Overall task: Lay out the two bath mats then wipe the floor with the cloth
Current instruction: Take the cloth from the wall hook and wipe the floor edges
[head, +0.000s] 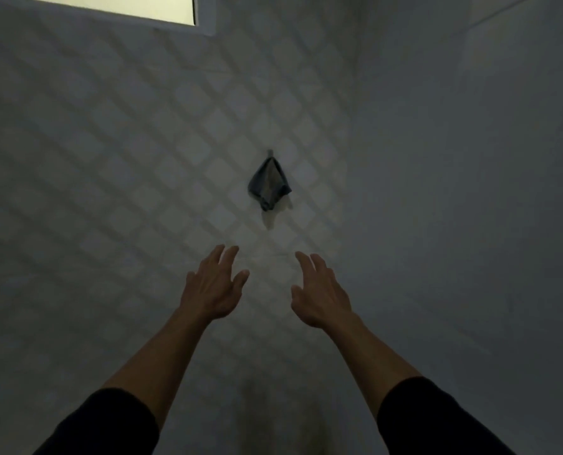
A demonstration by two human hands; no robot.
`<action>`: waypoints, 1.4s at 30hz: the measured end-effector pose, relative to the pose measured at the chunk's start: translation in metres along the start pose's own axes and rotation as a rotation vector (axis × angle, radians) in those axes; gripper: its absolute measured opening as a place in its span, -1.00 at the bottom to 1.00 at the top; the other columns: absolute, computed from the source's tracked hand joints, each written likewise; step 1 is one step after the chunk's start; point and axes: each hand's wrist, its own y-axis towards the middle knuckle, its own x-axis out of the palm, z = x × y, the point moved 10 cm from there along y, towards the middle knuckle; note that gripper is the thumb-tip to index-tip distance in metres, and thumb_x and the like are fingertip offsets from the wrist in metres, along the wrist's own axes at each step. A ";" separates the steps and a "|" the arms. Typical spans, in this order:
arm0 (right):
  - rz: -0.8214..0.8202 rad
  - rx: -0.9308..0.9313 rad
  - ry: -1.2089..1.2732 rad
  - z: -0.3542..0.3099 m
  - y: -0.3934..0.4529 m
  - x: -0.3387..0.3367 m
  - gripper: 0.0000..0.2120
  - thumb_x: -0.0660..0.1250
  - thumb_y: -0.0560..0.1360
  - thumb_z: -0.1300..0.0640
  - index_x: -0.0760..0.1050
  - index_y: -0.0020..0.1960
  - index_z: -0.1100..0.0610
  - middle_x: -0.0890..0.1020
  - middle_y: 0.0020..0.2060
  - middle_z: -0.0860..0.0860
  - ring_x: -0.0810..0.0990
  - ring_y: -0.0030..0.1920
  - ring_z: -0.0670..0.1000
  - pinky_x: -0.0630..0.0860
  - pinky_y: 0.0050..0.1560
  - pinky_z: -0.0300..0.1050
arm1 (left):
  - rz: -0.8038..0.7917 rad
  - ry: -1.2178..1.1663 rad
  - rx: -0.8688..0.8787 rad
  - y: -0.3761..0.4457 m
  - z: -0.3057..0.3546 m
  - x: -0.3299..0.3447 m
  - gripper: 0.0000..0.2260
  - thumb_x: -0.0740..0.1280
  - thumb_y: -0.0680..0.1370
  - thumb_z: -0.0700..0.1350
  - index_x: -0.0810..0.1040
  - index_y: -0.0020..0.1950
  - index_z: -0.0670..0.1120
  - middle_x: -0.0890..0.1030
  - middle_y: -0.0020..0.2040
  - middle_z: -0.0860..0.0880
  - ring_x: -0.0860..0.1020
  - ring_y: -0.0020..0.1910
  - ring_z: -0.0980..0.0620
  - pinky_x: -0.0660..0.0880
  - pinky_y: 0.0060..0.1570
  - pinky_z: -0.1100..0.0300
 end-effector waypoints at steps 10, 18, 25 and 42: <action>0.026 -0.036 0.109 0.102 0.131 -0.043 -0.45 0.20 0.57 0.01 0.14 0.52 -0.02 0.24 0.48 0.04 0.30 0.42 0.13 0.38 0.33 0.09 | 0.080 0.039 -0.073 0.111 0.073 0.032 -0.48 0.16 0.63 0.10 0.14 0.56 0.00 0.21 0.56 -0.08 0.30 0.48 -0.15 0.34 0.37 -0.18; -0.021 -0.091 0.214 0.098 0.201 -0.005 -0.51 0.20 0.58 0.00 0.21 0.48 -0.01 0.33 0.42 0.04 0.34 0.40 0.11 0.38 0.32 0.03 | 0.129 0.023 -0.100 0.184 0.073 0.050 -0.50 0.17 0.63 0.06 0.19 0.55 -0.03 0.28 0.52 -0.08 0.37 0.42 -0.14 0.39 0.33 -0.16; 0.046 -0.135 0.218 0.079 0.291 0.000 -0.52 0.21 0.58 -0.01 0.23 0.47 0.00 0.39 0.37 0.08 0.40 0.35 0.12 0.40 0.26 0.01 | 0.231 -0.071 -0.082 0.261 0.040 0.043 -0.49 0.21 0.63 0.02 0.19 0.54 -0.06 0.31 0.50 -0.13 0.35 0.43 -0.16 0.37 0.37 -0.07; 0.297 -0.105 0.444 0.036 0.453 0.015 -0.87 0.23 0.52 0.21 0.43 0.05 0.23 0.54 -0.05 0.14 0.53 -0.08 0.16 0.35 -0.20 -0.14 | 0.406 -0.284 0.035 0.417 0.022 0.046 -0.73 0.23 0.61 0.03 0.46 0.14 -0.16 0.51 0.05 -0.16 0.52 0.04 -0.17 0.46 -0.02 0.05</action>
